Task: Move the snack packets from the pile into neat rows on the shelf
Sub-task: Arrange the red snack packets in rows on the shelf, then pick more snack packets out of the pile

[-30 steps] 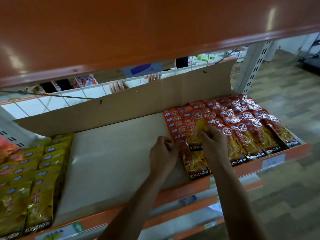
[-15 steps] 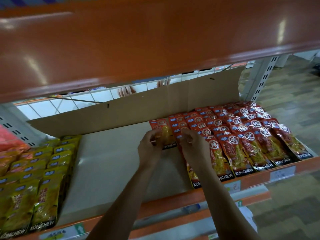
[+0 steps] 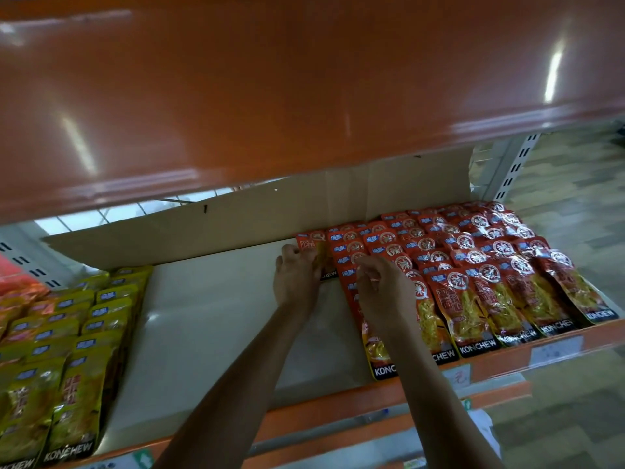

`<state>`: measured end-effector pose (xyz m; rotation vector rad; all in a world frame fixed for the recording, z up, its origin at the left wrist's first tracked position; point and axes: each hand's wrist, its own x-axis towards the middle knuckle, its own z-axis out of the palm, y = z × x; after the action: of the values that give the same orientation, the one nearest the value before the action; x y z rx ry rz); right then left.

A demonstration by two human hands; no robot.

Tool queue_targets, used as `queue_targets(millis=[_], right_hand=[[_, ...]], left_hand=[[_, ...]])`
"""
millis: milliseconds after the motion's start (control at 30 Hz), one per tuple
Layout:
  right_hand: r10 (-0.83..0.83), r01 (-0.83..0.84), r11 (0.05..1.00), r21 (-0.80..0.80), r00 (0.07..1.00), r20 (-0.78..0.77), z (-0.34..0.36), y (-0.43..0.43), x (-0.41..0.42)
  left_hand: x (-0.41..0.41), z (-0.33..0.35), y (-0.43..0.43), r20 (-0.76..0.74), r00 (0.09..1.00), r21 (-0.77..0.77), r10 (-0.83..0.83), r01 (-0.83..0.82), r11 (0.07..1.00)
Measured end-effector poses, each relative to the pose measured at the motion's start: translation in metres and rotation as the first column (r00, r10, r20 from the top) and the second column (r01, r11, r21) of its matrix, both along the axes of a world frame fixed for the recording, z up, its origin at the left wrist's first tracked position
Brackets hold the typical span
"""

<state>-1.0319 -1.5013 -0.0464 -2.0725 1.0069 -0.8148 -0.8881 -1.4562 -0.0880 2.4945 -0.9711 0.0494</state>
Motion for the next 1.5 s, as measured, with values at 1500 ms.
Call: queue_targets(millis=[1500], right_hand=[[0.585,-0.593,0.801,-0.087,0.805,-0.100,-0.007,0.430,0.179]], left_hand=[[0.093,0.022,0.488,0.318,0.886,-0.203,0.337,-0.284,0.937]])
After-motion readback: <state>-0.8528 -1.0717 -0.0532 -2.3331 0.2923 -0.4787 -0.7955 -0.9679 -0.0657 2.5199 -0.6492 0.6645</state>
